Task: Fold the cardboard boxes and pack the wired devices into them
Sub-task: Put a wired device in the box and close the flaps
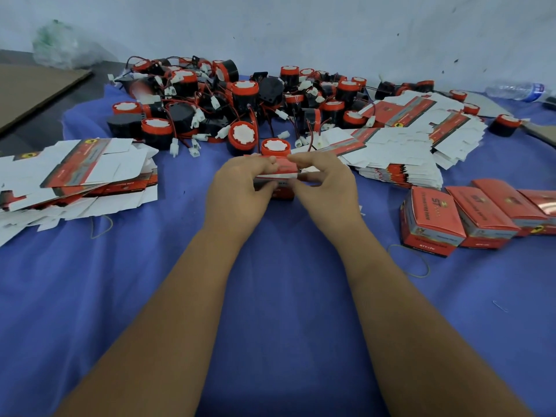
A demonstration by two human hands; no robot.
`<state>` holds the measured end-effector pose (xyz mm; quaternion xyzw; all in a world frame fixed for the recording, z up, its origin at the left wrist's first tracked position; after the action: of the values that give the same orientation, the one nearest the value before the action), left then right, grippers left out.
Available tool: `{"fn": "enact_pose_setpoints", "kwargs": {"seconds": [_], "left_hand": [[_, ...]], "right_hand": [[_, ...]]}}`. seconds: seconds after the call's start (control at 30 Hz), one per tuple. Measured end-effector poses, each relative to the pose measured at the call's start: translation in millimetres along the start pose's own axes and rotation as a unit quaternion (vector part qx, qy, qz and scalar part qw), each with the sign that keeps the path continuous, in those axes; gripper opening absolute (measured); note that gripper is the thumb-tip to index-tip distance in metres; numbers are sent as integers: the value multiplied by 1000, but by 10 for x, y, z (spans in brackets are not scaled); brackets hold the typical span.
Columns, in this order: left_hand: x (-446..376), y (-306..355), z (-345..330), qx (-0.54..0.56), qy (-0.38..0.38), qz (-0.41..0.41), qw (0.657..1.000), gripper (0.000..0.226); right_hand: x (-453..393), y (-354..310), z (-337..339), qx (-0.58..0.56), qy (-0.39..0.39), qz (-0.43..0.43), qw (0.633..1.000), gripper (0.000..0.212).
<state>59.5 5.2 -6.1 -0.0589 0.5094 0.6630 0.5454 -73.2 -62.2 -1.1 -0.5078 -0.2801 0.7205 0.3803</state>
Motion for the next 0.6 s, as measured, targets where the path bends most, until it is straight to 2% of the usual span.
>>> {"fn": "enact_pose_setpoints", "kwargs": {"seconds": [0.2, 0.3, 0.4, 0.6], "left_hand": [[-13, 12, -15, 14, 13, 22, 1000, 26], [-25, 6, -25, -22, -12, 20, 999, 23], [-18, 1, -15, -54, -20, 3, 998, 26], [7, 64, 74, 78, 13, -3, 997, 35]], "right_hand": [[-13, 29, -3, 68, -16, 55, 996, 13], [6, 36, -23, 122, -33, 74, 989, 8], [23, 5, -77, 132, -46, 84, 987, 12], [13, -16, -9, 82, -67, 51, 993, 41]]}}
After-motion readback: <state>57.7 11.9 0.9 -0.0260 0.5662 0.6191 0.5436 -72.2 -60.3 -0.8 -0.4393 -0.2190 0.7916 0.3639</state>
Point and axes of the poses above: each hand's wrist, its own x-axis away from the middle knuckle, its own z-axis out of the back of the hand, y = z × x, the point moved 1 cm from there along -x, towards the middle knuckle, and after that the axes turned 8 degrees about y, right-handed, at the moved point
